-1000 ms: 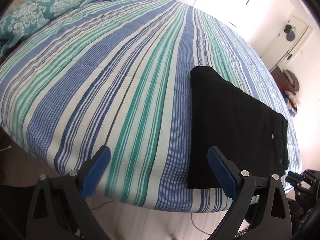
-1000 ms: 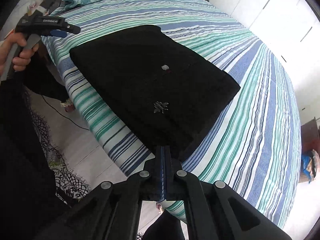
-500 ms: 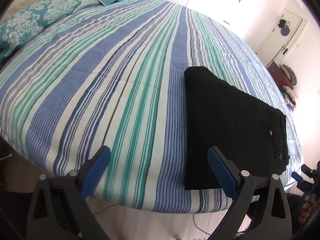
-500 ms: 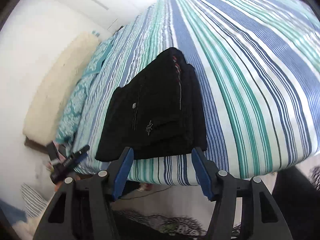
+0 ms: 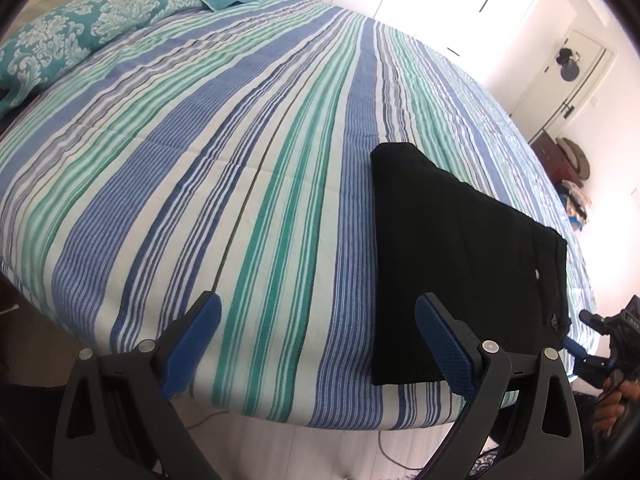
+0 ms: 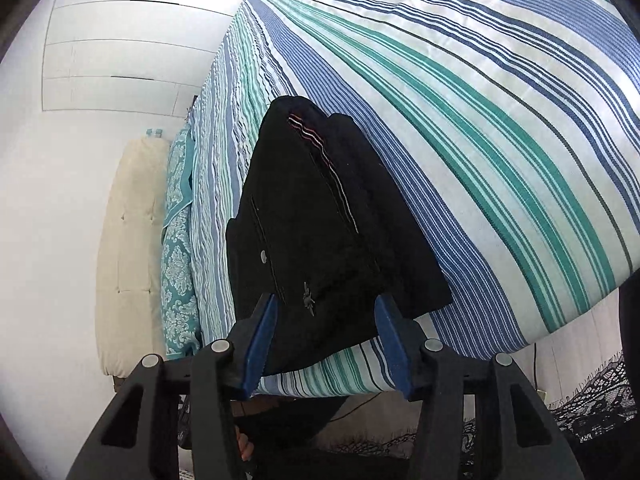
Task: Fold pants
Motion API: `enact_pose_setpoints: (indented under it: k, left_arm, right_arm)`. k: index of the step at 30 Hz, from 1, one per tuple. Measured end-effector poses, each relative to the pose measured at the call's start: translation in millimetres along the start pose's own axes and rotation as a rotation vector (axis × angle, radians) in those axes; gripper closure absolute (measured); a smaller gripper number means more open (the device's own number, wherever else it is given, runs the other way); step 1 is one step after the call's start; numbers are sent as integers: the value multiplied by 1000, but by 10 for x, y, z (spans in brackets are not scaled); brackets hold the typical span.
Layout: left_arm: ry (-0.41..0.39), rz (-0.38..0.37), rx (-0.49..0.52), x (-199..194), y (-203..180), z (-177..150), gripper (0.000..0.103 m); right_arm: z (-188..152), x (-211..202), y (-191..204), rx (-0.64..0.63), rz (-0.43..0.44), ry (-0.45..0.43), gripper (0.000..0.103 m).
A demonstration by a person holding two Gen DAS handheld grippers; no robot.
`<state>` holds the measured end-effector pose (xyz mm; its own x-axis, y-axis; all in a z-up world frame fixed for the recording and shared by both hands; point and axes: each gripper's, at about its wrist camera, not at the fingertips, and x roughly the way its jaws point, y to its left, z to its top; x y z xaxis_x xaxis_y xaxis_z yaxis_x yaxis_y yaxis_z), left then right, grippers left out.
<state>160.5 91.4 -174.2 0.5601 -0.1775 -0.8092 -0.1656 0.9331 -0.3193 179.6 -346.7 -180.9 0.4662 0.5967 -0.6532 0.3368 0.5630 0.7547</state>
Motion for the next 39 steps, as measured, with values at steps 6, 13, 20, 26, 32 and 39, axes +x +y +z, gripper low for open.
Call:
enact_pose_setpoints:
  k: [6,13,20,26,32,39]
  left_arm:
    - [3,-3,-30,-9,70,6,5]
    - [8,12,-7,-1,80,-13,5]
    - [51,-10,53,-8,-13,-63,5]
    - [61,-47,101,-119,-86,-54,5]
    - [101,-61,52,0,-36,-1,5]
    - [156,-129,26,185,29,446,5]
  right_arm:
    - [66,94,-39,24,-109,-41,89]
    - [-35,-176,185,-91,-53,-75,94]
    - [-45,-68,126,-231,-183,-38,69]
    - [-206,-550,595,-598,-344,-85,17]
    - [-438,-765,632,-766,-411,-145,10]
    - [52,-635,388,-545,-299,-174,10]
